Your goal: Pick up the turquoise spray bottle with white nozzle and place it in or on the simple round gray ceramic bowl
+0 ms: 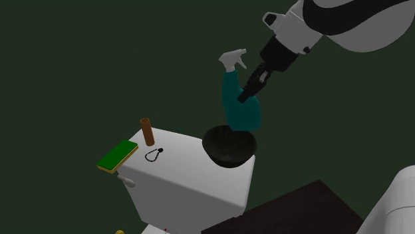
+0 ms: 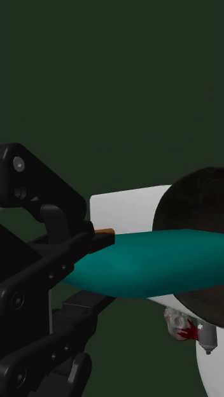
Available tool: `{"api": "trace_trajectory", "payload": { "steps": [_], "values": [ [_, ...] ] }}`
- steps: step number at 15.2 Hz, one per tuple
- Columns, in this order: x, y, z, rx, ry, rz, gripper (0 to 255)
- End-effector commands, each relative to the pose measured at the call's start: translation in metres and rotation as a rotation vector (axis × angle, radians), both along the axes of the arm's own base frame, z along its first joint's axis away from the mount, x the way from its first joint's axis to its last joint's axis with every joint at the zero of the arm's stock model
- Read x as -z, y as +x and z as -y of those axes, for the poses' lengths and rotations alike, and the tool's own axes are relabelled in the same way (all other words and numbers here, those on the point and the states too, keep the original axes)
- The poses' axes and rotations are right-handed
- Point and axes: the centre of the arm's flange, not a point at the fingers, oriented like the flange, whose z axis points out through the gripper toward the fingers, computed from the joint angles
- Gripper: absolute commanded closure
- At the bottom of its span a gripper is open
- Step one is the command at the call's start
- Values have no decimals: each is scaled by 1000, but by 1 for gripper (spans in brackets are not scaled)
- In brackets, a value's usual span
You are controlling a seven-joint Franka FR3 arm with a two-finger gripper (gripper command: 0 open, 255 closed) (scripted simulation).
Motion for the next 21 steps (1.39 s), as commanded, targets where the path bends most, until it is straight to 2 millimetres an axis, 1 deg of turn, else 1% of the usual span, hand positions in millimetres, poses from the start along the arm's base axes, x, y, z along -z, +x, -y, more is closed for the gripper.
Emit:
{"api": "trace_trajectory", "payload": {
  "steps": [1, 11, 19, 20, 21],
  "values": [
    [8, -5, 7, -1, 0, 0, 255],
    [62, -5, 7, -1, 0, 0, 255],
    [62, -5, 7, -1, 0, 0, 255],
    [62, -5, 7, -1, 0, 0, 0],
    [62, -5, 7, -1, 0, 0, 0]
  ]
}}
